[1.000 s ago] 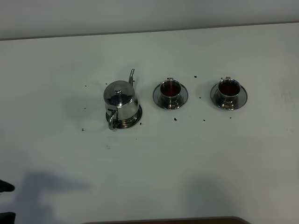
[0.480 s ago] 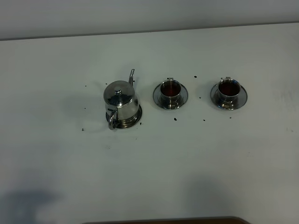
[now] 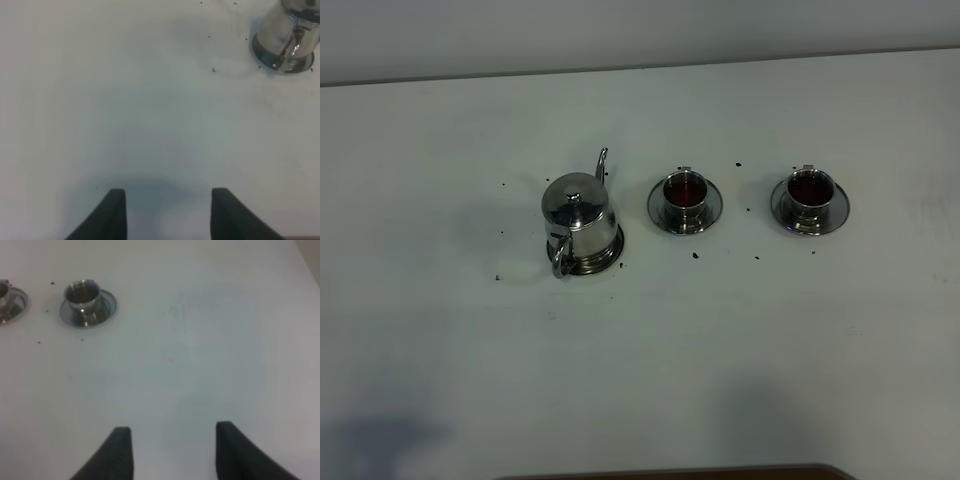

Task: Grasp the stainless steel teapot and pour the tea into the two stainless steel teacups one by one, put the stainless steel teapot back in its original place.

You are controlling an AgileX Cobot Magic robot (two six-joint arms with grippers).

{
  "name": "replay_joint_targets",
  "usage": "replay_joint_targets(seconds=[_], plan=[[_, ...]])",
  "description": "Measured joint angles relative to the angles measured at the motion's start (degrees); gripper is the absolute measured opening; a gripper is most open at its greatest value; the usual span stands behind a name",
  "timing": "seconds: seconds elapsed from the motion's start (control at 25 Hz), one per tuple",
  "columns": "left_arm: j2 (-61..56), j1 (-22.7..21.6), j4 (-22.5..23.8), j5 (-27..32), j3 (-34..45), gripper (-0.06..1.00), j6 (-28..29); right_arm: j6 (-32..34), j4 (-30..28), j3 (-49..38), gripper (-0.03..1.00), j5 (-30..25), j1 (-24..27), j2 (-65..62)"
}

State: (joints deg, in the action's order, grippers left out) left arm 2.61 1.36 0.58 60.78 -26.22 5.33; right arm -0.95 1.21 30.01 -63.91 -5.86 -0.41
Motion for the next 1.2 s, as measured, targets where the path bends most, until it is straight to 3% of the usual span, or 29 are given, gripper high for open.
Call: replay_joint_targets(seconds=[1.2], plan=[[0.0,0.0,0.0,0.0,0.0,0.45,0.0,-0.1,0.0,0.0,0.38,0.0,0.0,0.0]])
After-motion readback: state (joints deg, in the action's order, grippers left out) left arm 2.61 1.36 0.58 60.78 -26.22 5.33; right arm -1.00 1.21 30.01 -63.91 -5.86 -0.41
